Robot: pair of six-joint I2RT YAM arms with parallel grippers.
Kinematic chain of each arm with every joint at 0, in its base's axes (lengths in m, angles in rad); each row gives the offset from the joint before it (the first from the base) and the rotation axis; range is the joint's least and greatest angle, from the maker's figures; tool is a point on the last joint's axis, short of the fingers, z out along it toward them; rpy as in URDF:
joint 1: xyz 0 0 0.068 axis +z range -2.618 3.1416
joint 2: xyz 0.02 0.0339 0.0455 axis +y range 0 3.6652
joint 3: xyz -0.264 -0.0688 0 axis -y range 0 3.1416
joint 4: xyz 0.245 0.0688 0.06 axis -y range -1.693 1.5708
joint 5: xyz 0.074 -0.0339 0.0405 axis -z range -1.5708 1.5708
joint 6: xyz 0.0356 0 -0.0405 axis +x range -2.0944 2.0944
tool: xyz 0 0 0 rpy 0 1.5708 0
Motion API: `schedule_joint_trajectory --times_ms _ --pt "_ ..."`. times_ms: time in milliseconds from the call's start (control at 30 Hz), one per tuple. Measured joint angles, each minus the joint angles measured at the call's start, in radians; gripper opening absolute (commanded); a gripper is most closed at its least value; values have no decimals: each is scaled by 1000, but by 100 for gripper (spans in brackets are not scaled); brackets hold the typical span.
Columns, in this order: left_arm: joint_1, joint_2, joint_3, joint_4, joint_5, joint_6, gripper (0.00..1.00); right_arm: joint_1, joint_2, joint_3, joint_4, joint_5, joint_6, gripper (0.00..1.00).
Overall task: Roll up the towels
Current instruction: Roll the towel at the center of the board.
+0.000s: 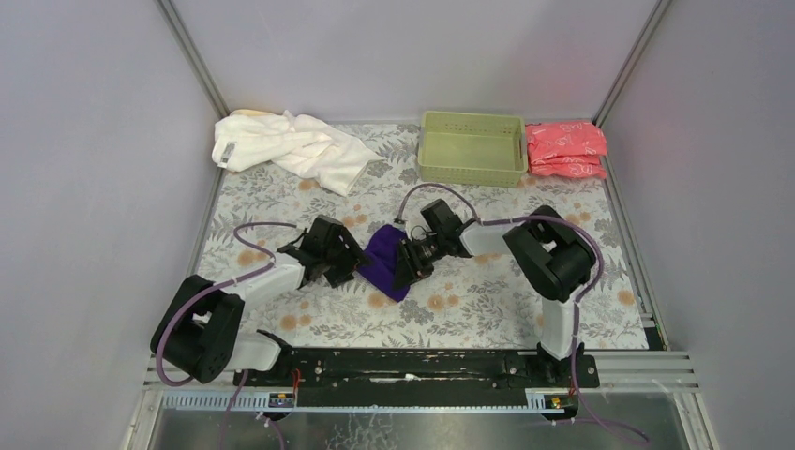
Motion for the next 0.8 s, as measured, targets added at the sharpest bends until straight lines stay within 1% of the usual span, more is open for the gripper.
schedule_joint_trajectory --times_ms 167,267,367,467,600,800 --pt "0 -5 -18 38 0 -1 64 9 -147 -5 -126 201 -98 56" --pt "0 -12 -27 46 -2 -1 64 47 -248 -5 -174 351 -161 60" --pt "-1 -16 -30 49 -3 -2 64 137 -345 -5 -199 526 -230 62" --pt "-1 -18 -32 49 -6 -6 63 231 -408 -14 -190 662 -299 63" --pt "-1 -23 -36 48 -11 -13 63 337 -433 -37 -178 824 -393 63" --pt "-1 -33 -43 48 -16 -18 63 446 -393 -58 -159 994 -494 63"
